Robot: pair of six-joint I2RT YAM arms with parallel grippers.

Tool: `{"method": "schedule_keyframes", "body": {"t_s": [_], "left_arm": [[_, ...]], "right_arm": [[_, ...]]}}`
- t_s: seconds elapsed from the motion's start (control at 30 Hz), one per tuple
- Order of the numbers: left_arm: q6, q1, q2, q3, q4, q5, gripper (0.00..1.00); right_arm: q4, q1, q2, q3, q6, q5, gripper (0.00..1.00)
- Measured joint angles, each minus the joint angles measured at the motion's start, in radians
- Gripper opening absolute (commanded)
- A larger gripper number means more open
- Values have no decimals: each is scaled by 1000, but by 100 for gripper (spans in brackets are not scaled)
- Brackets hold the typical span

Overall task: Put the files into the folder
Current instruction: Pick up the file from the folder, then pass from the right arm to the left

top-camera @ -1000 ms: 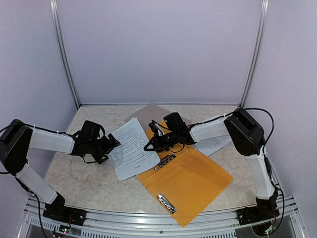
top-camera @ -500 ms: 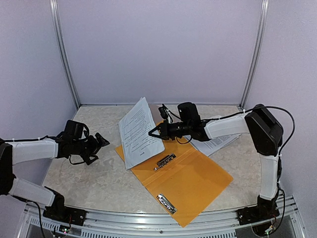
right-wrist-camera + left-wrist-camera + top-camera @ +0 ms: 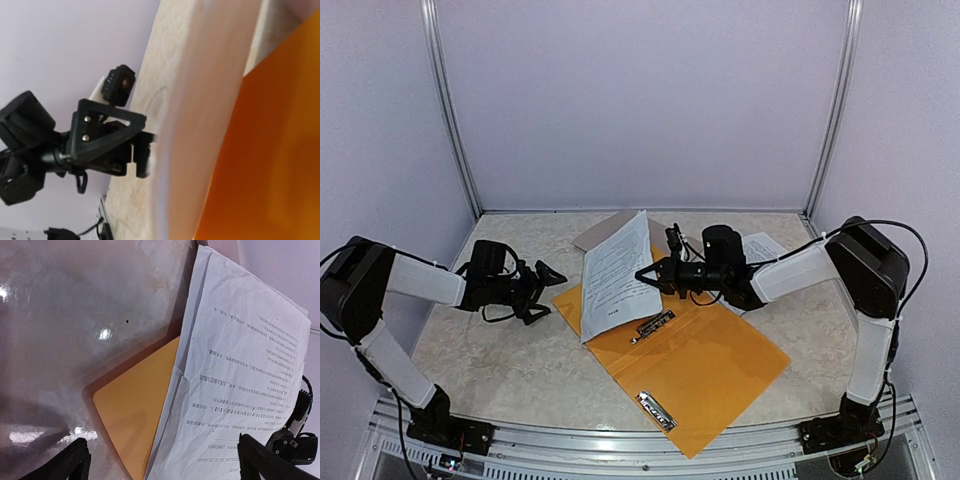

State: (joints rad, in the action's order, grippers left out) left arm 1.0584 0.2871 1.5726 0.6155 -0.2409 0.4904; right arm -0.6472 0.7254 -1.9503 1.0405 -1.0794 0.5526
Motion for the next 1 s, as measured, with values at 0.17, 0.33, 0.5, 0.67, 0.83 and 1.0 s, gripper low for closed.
{"method": "schedule_keyframes", "body": {"t_s": [0.17, 0.33, 0.5, 0.67, 0.83, 1.0], "left_arm": [[34, 24, 85, 78, -55, 53, 99], [44, 68, 95, 105, -71, 75, 97], [67, 93, 132, 129, -86, 92, 93], [102, 99, 196, 130, -104, 110, 89], [143, 109, 247, 144, -154, 150, 80], [203, 129, 324, 176, -265, 201, 70]], "right_arm": [[-116, 0, 11, -92, -99, -49, 0], [-244, 0, 15, -162, -214, -76, 0], [-328, 0, 15, -168, -283, -85, 0], [-384, 0, 15, -173, -329, -90, 0], [-410, 0, 15, -187, -351, -98, 0], [-426, 0, 15, -202, -360, -101, 0]]}}
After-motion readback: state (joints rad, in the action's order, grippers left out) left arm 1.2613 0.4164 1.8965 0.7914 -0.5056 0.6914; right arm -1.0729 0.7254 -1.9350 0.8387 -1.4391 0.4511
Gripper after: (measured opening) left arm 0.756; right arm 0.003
